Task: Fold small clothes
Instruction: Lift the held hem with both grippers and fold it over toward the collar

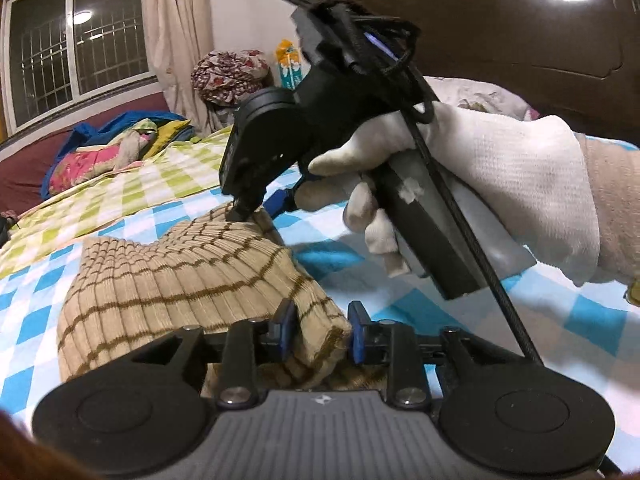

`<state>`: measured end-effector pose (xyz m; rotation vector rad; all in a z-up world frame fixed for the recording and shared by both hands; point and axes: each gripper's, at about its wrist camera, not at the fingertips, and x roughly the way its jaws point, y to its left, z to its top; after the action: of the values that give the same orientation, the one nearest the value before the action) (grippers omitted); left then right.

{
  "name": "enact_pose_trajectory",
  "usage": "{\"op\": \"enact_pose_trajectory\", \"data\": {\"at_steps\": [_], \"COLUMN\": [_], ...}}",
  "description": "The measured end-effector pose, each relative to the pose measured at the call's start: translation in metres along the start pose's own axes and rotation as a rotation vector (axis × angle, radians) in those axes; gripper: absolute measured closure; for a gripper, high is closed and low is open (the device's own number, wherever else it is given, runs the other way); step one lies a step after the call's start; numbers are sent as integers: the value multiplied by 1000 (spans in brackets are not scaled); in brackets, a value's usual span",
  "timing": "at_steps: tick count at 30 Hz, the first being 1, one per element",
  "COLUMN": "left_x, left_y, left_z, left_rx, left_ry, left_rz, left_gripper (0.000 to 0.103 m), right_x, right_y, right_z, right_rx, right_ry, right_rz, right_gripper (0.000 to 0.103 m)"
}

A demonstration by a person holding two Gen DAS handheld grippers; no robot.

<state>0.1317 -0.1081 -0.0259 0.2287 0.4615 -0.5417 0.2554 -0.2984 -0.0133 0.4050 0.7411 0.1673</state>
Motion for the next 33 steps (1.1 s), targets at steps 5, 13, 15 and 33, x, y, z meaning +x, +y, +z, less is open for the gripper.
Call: {"op": "enact_pose_trajectory", "data": {"at_steps": [5,13,15,33], "left_x": [-35,-79,-84,-32], "left_y": [6,35,45,100], "left_z": [-7,-19,-19,-23], "left_rx": [-15,-70,-96,-270], "left_ry": [-8,-17,-28,85], "left_rz": [-56,3,46,147], "left_gripper": [64,64,64,63], "right_x": [-32,-75,-77,-89], "right_y": [4,32,37,17], "right_z": [-10,-57,-66,-100], "right_rx": [-5,-92,-101,-44], "right_ry": [-38,-53,-43,31], "right_rz": [11,74,75,3], "right_gripper": [77,75,75,87]}}
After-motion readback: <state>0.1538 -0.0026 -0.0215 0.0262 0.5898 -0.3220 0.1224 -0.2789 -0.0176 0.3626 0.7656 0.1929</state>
